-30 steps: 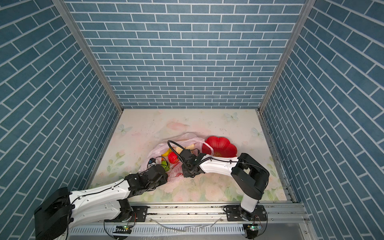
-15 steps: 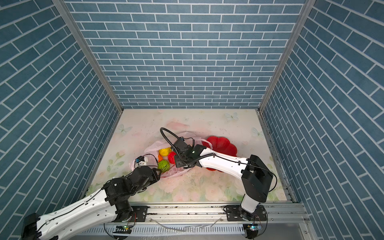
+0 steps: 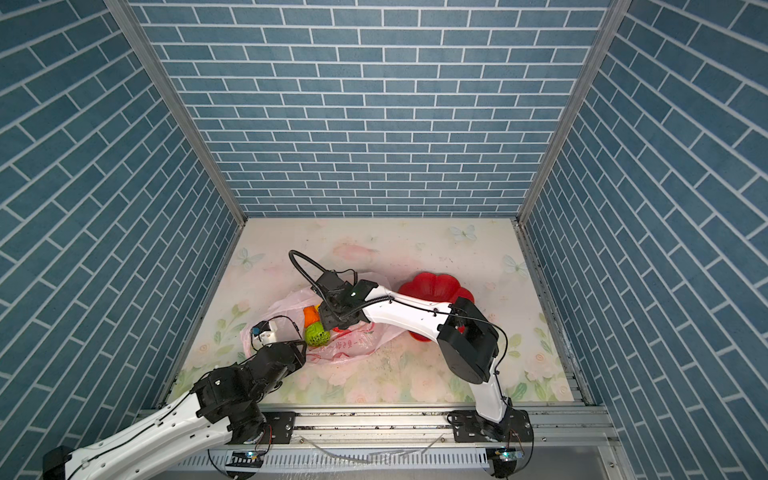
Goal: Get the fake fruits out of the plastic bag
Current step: 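Grasp the red apple inside the bag with the right gripper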
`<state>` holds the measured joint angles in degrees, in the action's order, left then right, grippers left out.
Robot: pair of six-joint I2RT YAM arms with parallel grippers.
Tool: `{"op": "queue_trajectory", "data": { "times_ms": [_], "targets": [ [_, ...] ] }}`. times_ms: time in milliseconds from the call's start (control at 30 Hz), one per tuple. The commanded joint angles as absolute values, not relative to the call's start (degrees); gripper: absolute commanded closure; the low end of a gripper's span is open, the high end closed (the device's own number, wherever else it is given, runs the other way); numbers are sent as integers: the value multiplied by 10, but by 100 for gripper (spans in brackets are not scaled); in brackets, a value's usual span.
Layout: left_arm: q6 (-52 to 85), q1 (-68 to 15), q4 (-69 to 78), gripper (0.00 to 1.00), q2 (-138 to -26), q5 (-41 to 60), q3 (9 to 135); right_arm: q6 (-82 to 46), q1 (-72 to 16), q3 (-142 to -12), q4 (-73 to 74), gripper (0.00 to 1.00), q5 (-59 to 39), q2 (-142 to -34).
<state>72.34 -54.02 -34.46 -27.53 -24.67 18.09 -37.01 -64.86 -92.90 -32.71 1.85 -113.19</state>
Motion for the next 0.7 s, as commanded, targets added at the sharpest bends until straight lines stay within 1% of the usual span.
{"op": "queue_trajectory", "data": {
  "times_ms": [0, 133, 267, 433, 667],
  "targets": [
    [738, -542, -323, 61, -264, -260, 162, -360, -658, -975, -367, 35, 24, -1152],
    [736, -542, -295, 60, -265, -247, 149, -361, -660, -1006, -407, 27, 72, -1173],
    [734, -542, -261, 59, -275, -230, 137, -362, -659, -1025, -427, 20, 94, -1190],
    [730, -542, -241, 56, -288, -218, 130, -364, -654, -1044, -433, 17, 98, -1219],
    [728, -542, -238, 53, -284, -213, 123, -363, -639, -1054, -428, 17, 83, -1244]
  ]
}}
